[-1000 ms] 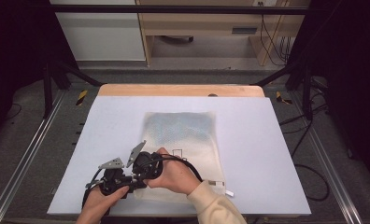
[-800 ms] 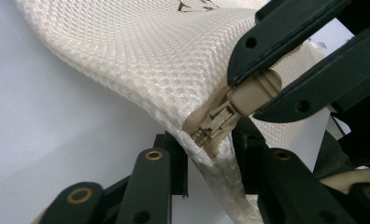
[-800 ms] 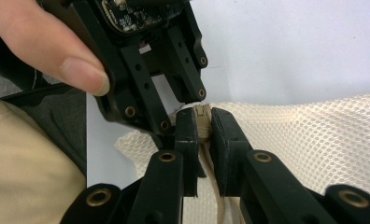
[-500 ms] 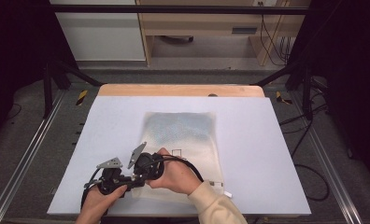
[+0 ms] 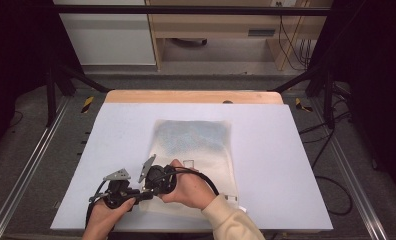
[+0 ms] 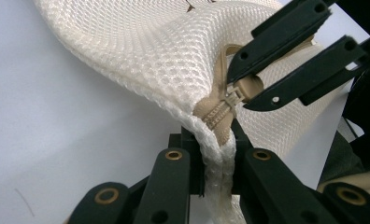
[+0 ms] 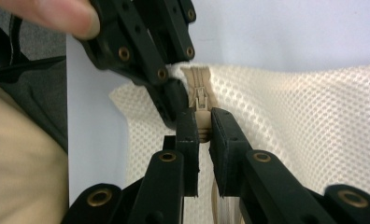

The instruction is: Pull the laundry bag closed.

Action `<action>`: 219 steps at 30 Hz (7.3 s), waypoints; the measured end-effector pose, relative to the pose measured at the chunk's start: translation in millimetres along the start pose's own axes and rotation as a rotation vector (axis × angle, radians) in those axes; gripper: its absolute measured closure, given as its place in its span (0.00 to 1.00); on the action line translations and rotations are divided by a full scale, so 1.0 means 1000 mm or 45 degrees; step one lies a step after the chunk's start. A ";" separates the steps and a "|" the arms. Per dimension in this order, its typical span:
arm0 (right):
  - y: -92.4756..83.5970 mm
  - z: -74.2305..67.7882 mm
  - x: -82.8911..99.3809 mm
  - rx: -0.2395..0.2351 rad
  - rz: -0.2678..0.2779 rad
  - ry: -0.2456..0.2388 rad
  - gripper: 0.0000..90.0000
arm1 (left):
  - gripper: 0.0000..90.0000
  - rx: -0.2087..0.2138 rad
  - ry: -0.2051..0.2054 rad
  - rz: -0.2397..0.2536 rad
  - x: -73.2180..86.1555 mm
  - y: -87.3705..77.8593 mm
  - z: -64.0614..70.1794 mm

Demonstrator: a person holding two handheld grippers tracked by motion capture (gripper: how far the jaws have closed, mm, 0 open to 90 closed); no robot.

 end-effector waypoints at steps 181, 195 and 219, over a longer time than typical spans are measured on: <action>-0.077 -0.009 0.161 0.145 0.048 0.384 0.91 | 0.90 -0.014 0.141 -0.099 0.011 0.012 0.022; -0.084 -0.009 0.174 0.170 0.052 0.423 0.91 | 0.90 -0.020 0.141 -0.096 0.011 0.011 0.021; -0.090 -0.012 0.190 0.206 0.071 0.479 0.91 | 0.90 -0.027 0.143 -0.090 0.010 0.010 0.021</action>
Point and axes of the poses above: each handheld gripper's, and its own axes: y roughly forward along the jaws, x roughly out of its underside, z roughly to its right, the point moved 9 cm from there along y, roughly forward along the jaws, and after that the axes turned 7 degrees about -y, right-handed, at the moved point
